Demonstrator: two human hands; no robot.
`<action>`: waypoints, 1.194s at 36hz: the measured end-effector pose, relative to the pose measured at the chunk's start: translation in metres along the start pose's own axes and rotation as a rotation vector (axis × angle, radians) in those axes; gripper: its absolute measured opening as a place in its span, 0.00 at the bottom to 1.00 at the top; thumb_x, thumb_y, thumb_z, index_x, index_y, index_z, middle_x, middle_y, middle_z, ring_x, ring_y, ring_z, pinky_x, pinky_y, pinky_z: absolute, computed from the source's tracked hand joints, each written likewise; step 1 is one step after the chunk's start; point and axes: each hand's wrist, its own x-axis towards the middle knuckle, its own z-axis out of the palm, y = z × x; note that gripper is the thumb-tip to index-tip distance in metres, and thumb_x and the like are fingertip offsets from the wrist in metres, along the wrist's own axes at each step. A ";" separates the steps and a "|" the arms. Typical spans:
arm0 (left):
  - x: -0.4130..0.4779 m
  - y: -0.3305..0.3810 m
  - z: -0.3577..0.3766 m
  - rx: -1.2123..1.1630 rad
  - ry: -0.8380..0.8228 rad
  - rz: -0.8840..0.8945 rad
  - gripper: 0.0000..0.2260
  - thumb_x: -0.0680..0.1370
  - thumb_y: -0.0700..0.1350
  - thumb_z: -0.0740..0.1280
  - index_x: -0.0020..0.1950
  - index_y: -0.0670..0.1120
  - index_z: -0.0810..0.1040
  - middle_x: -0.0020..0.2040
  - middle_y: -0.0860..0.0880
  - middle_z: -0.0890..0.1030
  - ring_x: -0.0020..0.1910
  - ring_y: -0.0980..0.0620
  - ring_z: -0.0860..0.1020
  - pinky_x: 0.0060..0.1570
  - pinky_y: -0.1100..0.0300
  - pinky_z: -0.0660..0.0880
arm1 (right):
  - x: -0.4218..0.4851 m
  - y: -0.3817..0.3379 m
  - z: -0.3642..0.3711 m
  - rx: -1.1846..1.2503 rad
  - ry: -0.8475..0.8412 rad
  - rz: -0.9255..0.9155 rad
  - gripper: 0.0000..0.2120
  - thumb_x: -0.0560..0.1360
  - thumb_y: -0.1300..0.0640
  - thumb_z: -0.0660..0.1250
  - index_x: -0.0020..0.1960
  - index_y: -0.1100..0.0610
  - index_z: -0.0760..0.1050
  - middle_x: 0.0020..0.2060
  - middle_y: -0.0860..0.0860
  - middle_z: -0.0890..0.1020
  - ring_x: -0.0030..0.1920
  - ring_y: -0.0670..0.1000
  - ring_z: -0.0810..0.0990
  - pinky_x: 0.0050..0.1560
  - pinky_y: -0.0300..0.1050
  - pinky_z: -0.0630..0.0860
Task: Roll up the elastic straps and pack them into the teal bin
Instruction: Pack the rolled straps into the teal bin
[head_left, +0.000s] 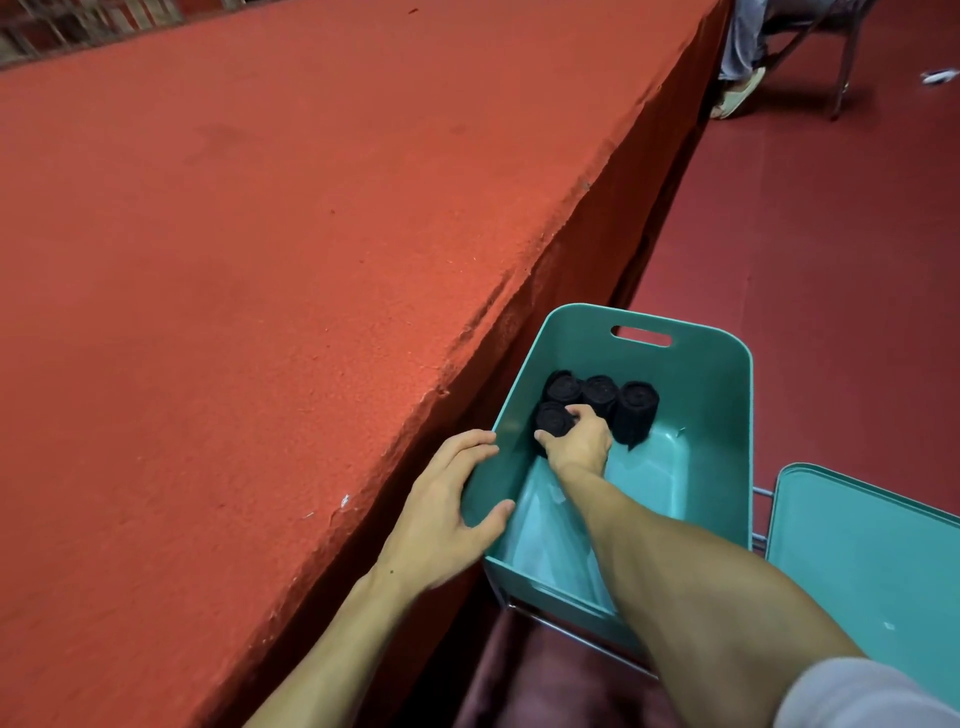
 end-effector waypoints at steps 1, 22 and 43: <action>0.000 0.000 0.000 -0.007 0.003 0.000 0.23 0.73 0.54 0.67 0.65 0.44 0.76 0.68 0.54 0.73 0.68 0.63 0.69 0.69 0.69 0.62 | 0.000 -0.001 0.001 0.005 0.006 -0.001 0.26 0.72 0.60 0.76 0.67 0.57 0.72 0.64 0.57 0.73 0.66 0.57 0.71 0.60 0.48 0.69; 0.001 0.005 0.000 0.007 -0.014 -0.013 0.25 0.73 0.55 0.66 0.66 0.44 0.75 0.68 0.55 0.71 0.68 0.66 0.67 0.68 0.73 0.59 | 0.001 0.019 -0.009 -0.043 -0.102 -0.031 0.34 0.68 0.63 0.79 0.69 0.54 0.66 0.64 0.56 0.70 0.57 0.54 0.73 0.56 0.47 0.68; 0.011 0.058 -0.067 0.455 -0.073 -0.025 0.25 0.79 0.51 0.68 0.72 0.41 0.69 0.71 0.46 0.69 0.71 0.48 0.64 0.70 0.65 0.55 | -0.057 -0.096 -0.091 -0.688 -0.457 -0.857 0.28 0.68 0.48 0.78 0.64 0.53 0.75 0.61 0.52 0.78 0.64 0.53 0.75 0.65 0.47 0.71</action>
